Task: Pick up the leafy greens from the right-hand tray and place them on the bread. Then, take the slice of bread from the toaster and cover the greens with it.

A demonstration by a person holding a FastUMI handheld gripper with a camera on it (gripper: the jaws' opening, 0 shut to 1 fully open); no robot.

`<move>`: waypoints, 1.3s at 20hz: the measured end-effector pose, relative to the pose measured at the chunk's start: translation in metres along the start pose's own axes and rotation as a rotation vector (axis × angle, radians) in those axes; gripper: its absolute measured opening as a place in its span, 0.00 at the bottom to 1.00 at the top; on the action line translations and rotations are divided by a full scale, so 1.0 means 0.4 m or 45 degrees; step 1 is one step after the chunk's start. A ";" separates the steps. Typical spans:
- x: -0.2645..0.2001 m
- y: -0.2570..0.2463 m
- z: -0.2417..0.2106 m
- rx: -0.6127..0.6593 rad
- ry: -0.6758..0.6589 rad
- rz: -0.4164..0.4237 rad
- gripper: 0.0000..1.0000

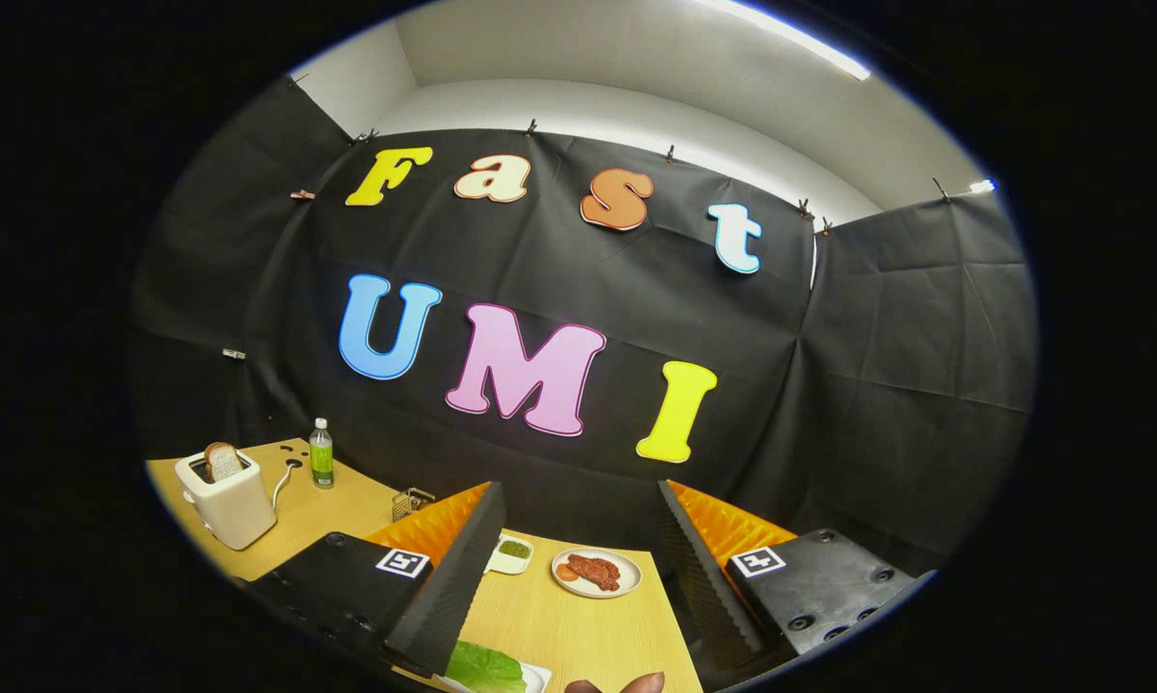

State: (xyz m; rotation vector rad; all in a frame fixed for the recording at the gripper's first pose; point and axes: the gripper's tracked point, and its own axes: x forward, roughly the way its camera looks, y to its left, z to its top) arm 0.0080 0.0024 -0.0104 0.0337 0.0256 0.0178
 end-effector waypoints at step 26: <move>-0.149 0.259 -0.897 -0.099 1.048 0.650 0.79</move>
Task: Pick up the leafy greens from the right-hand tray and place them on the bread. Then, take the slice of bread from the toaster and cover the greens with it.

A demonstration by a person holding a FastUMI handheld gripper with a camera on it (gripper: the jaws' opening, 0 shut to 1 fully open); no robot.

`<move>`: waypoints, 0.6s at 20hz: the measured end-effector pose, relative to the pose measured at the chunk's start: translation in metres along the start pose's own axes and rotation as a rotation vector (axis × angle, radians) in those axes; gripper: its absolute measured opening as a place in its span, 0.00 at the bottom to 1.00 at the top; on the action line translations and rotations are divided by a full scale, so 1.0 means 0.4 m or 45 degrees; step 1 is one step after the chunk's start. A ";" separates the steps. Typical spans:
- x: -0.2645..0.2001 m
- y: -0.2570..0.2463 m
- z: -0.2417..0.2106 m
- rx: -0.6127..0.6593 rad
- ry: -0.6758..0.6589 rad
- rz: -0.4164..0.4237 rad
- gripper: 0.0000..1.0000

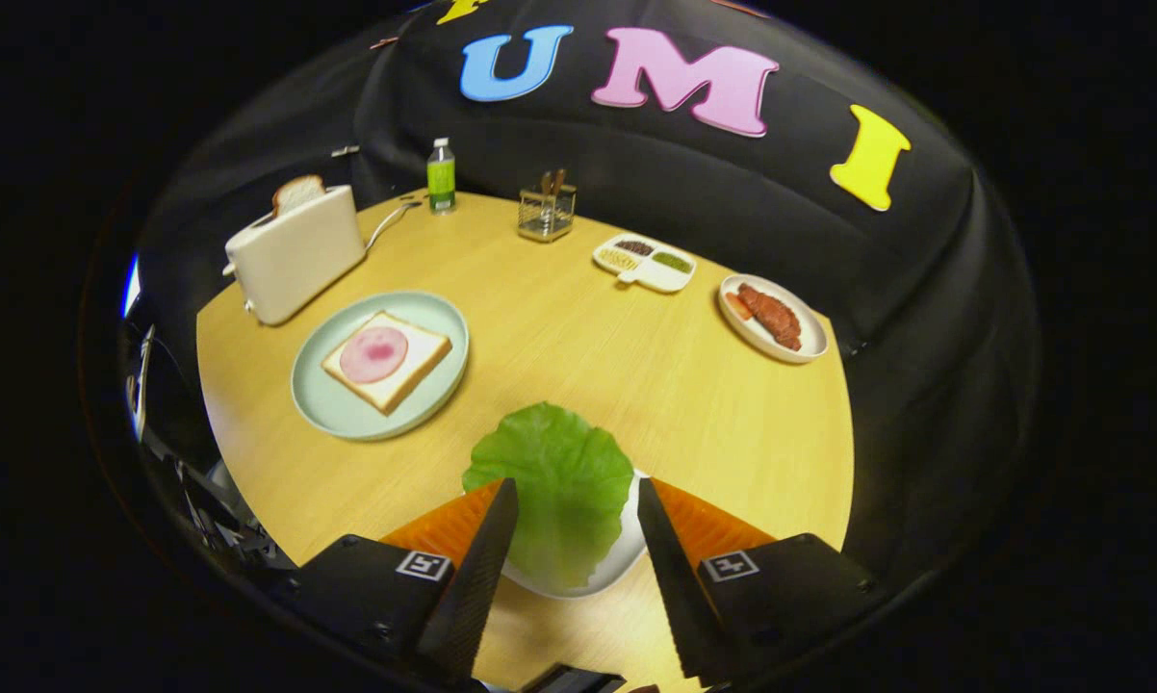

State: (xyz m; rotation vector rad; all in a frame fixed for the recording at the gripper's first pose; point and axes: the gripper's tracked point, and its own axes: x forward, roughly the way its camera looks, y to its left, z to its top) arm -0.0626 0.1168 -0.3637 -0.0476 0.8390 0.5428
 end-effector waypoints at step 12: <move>0.131 0.043 -0.088 0.114 0.230 0.124 0.59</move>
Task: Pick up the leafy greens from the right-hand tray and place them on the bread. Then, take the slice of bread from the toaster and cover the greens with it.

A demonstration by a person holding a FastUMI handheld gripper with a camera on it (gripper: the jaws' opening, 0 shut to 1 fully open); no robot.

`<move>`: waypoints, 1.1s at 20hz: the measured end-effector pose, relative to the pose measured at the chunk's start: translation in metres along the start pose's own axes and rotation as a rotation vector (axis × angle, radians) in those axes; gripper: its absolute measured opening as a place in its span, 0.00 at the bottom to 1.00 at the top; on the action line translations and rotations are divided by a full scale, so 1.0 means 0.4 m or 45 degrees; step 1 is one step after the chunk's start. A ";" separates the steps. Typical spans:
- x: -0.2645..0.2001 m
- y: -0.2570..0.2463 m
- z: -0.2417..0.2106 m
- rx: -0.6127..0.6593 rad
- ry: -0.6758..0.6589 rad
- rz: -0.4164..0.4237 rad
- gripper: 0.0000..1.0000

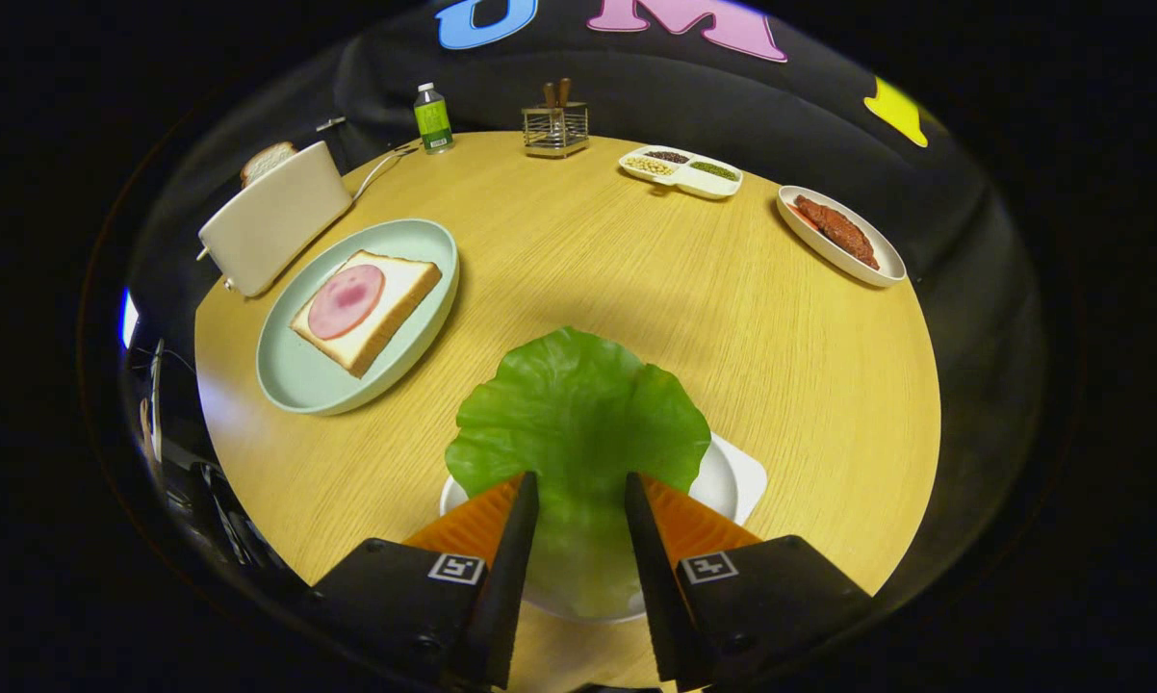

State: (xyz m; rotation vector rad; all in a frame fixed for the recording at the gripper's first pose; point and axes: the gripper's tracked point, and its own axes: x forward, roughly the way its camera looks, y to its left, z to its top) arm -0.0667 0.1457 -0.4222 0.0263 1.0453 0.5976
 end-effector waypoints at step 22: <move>-0.229 0.114 0.262 -0.019 -0.337 0.053 0.06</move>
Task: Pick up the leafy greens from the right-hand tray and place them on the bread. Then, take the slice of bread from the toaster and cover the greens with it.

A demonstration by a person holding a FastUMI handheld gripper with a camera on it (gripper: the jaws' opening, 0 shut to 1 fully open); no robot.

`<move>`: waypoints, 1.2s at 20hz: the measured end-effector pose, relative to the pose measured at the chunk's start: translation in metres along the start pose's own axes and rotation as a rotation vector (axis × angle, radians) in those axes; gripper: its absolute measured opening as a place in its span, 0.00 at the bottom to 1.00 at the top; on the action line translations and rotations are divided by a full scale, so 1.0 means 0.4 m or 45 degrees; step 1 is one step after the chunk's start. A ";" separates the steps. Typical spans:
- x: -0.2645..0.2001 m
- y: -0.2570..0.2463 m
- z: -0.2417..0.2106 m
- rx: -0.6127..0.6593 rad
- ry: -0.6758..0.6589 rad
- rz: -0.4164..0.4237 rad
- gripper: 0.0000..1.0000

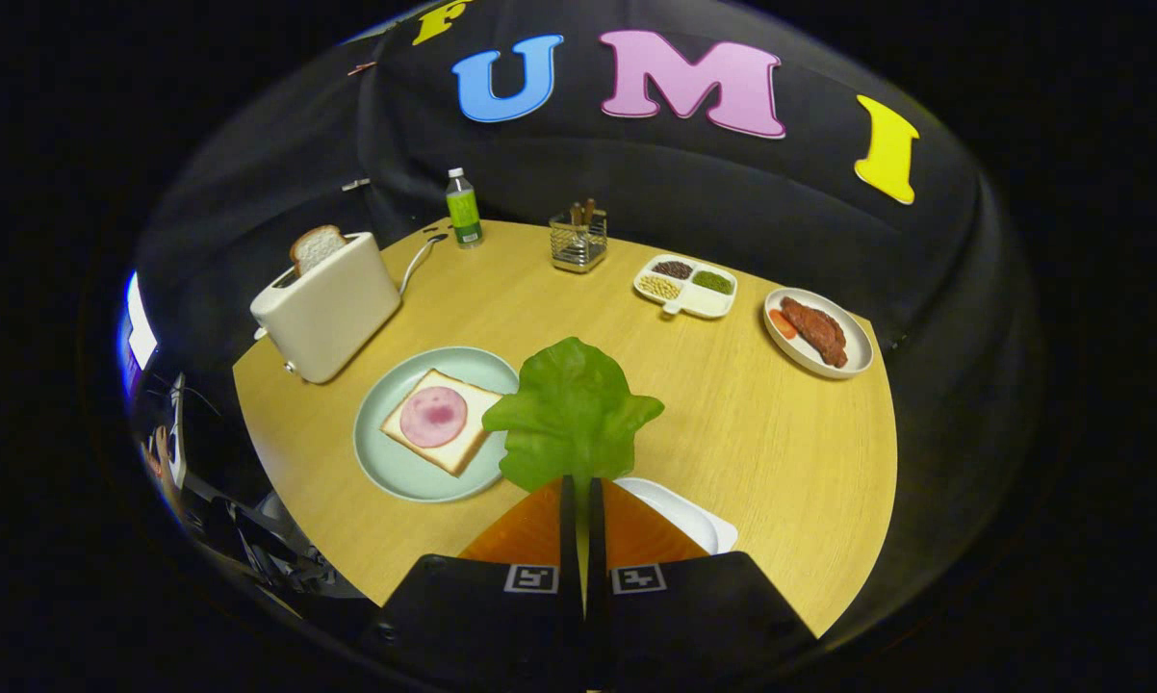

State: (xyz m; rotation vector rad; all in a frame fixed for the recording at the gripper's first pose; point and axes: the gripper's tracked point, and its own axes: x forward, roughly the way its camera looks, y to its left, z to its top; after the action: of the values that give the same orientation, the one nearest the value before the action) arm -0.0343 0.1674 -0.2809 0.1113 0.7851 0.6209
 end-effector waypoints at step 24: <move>0.248 0.331 0.074 -0.194 0.108 0.124 1.00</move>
State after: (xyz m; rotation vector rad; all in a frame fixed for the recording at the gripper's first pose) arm -0.0238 0.3352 -0.2800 -0.0164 0.8148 0.7800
